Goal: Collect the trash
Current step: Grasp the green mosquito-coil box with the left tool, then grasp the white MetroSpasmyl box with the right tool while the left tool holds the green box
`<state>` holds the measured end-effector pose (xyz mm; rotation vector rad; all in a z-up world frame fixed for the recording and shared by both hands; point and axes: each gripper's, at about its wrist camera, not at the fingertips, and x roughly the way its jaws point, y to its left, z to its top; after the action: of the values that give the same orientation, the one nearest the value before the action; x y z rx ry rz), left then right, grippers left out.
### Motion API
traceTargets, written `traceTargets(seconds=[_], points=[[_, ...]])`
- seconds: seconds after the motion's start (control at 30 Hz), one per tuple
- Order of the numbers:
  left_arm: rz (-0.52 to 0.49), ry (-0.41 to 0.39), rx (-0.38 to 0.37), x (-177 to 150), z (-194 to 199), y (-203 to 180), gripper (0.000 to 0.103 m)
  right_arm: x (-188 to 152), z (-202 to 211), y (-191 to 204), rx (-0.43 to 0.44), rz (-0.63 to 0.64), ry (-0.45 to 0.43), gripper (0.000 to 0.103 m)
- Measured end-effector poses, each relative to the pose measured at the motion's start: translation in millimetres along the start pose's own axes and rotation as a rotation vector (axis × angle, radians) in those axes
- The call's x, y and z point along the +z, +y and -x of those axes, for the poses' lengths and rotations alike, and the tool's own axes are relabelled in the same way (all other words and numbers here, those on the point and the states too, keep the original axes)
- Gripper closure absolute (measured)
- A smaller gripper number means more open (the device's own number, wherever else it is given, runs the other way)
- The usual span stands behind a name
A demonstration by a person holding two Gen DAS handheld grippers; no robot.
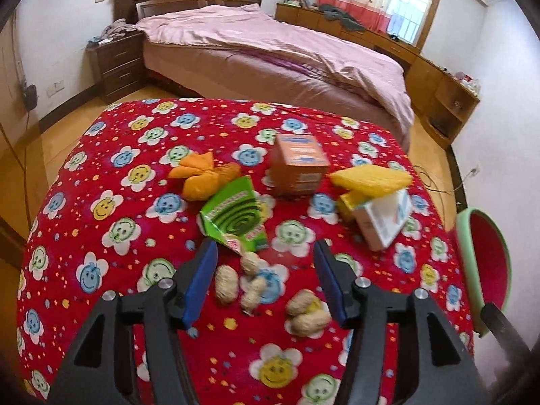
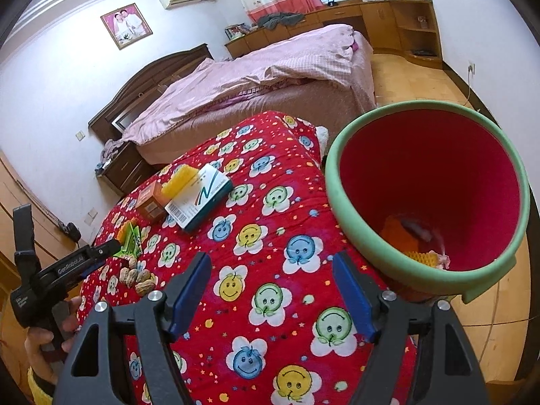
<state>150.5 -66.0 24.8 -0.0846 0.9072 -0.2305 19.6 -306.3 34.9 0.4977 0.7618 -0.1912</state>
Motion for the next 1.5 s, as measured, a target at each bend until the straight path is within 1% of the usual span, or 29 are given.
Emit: traceTargets(seconds=[0.23, 0.3, 0.67, 0.8, 0.83, 0.97, 1.07, 1.2, 1.3, 1.43, 1.5], points=[[-0.001, 0.017, 0.069, 6.0, -26.9, 10.9, 0.043, 1.0, -11.0, 4.7, -0.010, 0.011, 0.024, 0.026], [0.001, 0.021, 0.077, 6.7, -32.3, 12.4, 0.043, 1.2, -14.2, 6.0, -0.013, 0.014, 0.032, 0.026], [0.026, 0.050, 0.065, 11.1, -60.9, 17.5, 0.043, 1.4, -30.9, 19.4, -0.011, 0.043, 0.066, 0.026], [0.028, 0.035, 0.084, 11.5, -62.0, 19.3, 0.043, 0.6, -35.9, 24.7, -0.011, 0.054, 0.079, 0.026], [0.023, 0.033, 0.085, 11.4, -62.1, 19.3, 0.045, 0.6, -36.7, 25.2, -0.010, 0.055, 0.081, 0.026], [0.013, 0.020, 0.078, 9.7, -59.5, 21.1, 0.046, 1.2, -43.1, 29.4, -0.005, 0.062, 0.097, 0.026], [0.040, 0.003, 0.068, 7.5, -51.1, 26.4, 0.047, 4.1, -47.8, 34.6, 0.001, 0.067, 0.105, 0.026], [0.032, -0.033, 0.072, 7.7, -37.3, 29.2, 0.047, 11.1, -53.8, 44.3, 0.018, 0.077, 0.104, 0.026], [0.034, -0.046, 0.087, 8.1, -31.9, 32.0, 0.047, 17.9, -61.9, 53.8, 0.035, 0.078, 0.100, 0.014], [0.072, -0.045, 0.069, 6.6, -30.4, 40.2, 0.047, 27.4, -75.0, 69.8, 0.038, 0.093, 0.095, 0.014], [0.084, -0.056, 0.057, 5.2, -29.9, 43.3, 0.047, 32.5, -85.8, 77.7, 0.032, 0.082, 0.094, 0.014]])
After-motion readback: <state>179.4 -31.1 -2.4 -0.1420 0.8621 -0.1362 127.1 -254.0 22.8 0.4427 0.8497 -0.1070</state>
